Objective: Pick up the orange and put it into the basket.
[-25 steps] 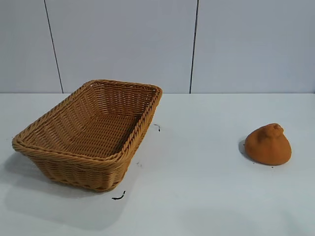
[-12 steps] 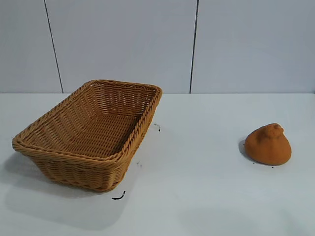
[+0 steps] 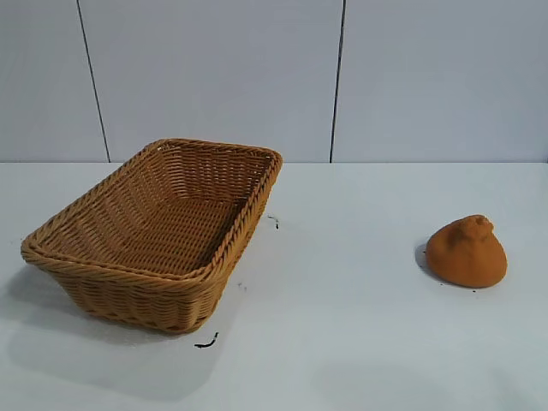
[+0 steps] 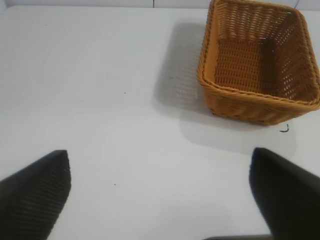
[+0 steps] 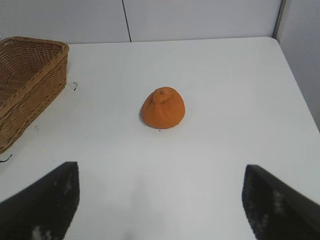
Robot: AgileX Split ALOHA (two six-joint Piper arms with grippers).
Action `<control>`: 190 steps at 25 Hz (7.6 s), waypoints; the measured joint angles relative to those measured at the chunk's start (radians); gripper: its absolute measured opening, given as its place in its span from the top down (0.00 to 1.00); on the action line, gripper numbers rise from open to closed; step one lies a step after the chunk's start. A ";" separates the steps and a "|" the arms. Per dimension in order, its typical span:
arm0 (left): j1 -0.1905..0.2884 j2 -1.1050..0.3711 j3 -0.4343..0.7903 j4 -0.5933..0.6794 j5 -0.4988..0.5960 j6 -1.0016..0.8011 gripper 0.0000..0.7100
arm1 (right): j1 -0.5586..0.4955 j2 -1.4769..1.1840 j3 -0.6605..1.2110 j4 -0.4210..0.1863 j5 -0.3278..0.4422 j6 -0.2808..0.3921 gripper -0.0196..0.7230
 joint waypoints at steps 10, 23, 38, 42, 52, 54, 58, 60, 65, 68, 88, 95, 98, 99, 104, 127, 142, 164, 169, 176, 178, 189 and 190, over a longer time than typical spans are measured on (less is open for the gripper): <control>0.000 0.000 0.000 0.000 0.000 0.000 0.02 | 0.000 0.000 0.000 0.000 0.000 0.000 0.15; 0.000 0.397 -0.270 0.027 -0.007 0.008 0.02 | 0.000 0.000 0.000 0.000 0.000 0.000 0.15; 0.000 1.055 -0.561 -0.216 -0.158 0.180 0.02 | 0.000 0.000 0.000 0.000 0.001 0.000 0.15; -0.022 1.124 -0.571 -0.280 -0.166 0.180 0.02 | 0.000 0.000 0.000 0.000 0.001 0.000 0.15; -0.332 1.139 -0.572 -0.211 -0.158 -0.082 0.02 | 0.000 0.000 0.000 0.000 0.001 0.000 0.15; -0.391 1.139 -0.572 -0.194 -0.156 -0.176 0.02 | 0.000 0.000 0.000 0.000 0.001 0.000 0.15; -0.458 1.139 -0.572 -0.114 -0.156 -0.460 0.02 | 0.000 0.000 0.000 0.000 0.001 0.000 0.15; -0.462 1.139 -0.572 -0.064 -0.156 -0.602 0.02 | 0.000 0.000 0.000 0.000 0.001 0.000 0.15; -0.462 1.142 -0.572 0.004 -0.158 -0.921 0.02 | 0.000 0.000 0.000 0.000 0.001 0.000 0.15; -0.462 1.170 -0.574 0.005 -0.159 -1.023 0.02 | 0.000 0.000 0.000 0.000 0.001 0.000 0.15; -0.466 1.566 -0.575 -0.061 -0.215 -1.361 0.02 | 0.000 0.000 0.000 0.000 0.001 0.000 0.15; -0.466 1.688 -0.580 -0.090 -0.276 -1.411 0.02 | 0.000 0.000 0.000 0.000 0.001 0.000 0.15; -0.466 1.729 -0.580 -0.090 -0.279 -1.432 0.02 | 0.000 0.000 0.000 0.000 0.001 0.000 0.15; -0.466 1.742 -0.580 -0.090 -0.280 -1.434 0.02 | 0.000 0.000 0.000 0.000 0.001 0.000 0.15; -0.466 1.792 -0.574 -0.090 -0.302 -1.439 0.02 | 0.000 0.000 0.000 0.000 0.002 0.000 0.15; -0.466 1.832 -0.460 -0.076 -0.513 -1.457 0.02 | 0.000 0.000 0.000 0.000 0.002 0.000 0.15; -0.466 1.842 -0.465 -0.097 -0.528 -1.483 0.39 | 0.000 0.000 0.000 0.000 0.001 0.000 0.15; -0.360 1.820 -0.621 -0.098 -0.361 -1.316 0.88 | 0.000 0.000 0.000 0.000 0.001 0.000 0.15; -0.303 1.825 -0.717 -0.144 -0.308 -1.127 0.88 | 0.000 0.000 0.000 0.000 0.002 0.000 0.15; -0.266 1.906 -0.847 -0.207 -0.203 -0.808 0.88 | 0.000 0.000 0.000 0.000 0.004 0.000 0.15; -0.265 1.937 -0.896 -0.207 -0.165 -0.714 0.88 | 0.000 0.000 0.000 0.000 0.004 0.000 0.15; -0.261 2.045 -1.066 -0.199 0.021 -0.242 0.88 | 0.000 0.000 0.000 0.000 0.004 0.000 0.15; -0.260 2.046 -1.068 -0.198 0.022 -0.226 0.88 | 0.000 0.000 0.000 0.000 0.004 0.000 0.15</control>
